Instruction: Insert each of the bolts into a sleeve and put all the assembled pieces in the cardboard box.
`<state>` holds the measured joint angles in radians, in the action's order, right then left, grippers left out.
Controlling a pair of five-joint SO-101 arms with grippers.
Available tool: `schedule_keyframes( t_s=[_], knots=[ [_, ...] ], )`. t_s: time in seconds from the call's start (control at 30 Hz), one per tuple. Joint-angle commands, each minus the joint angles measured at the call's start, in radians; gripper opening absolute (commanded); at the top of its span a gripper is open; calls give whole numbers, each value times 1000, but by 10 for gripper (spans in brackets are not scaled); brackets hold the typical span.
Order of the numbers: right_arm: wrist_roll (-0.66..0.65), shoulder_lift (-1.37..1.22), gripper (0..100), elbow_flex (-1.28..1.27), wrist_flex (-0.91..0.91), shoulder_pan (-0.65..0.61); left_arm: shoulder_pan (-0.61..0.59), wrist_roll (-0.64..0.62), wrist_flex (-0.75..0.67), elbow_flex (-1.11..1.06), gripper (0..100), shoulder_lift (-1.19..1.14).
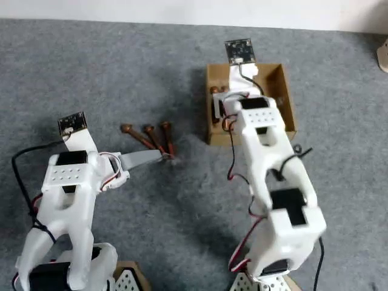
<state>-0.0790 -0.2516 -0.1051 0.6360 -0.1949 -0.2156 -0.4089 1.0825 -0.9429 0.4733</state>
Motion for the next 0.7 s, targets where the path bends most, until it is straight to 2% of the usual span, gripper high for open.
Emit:
schedule_keyframes(
  t_s=[0.0,0.07,0.13,0.27,0.43,0.67],
  knots=[
    [9,-38,49,114,-2,12,-2,-9,-14,4,698,24],
    [20,-38,140,119,4,12,-2,-9,-14,4,698,24],
    [80,-12,191,122,58,12,-2,-9,-14,4,698,24],
    [98,107,187,124,275,13,-2,-9,-14,4,698,24],
    [92,272,187,93,420,36,-2,-8,-14,2,698,24],
    [-64,377,187,41,615,150,-2,-8,-14,2,698,24]
  ],
)
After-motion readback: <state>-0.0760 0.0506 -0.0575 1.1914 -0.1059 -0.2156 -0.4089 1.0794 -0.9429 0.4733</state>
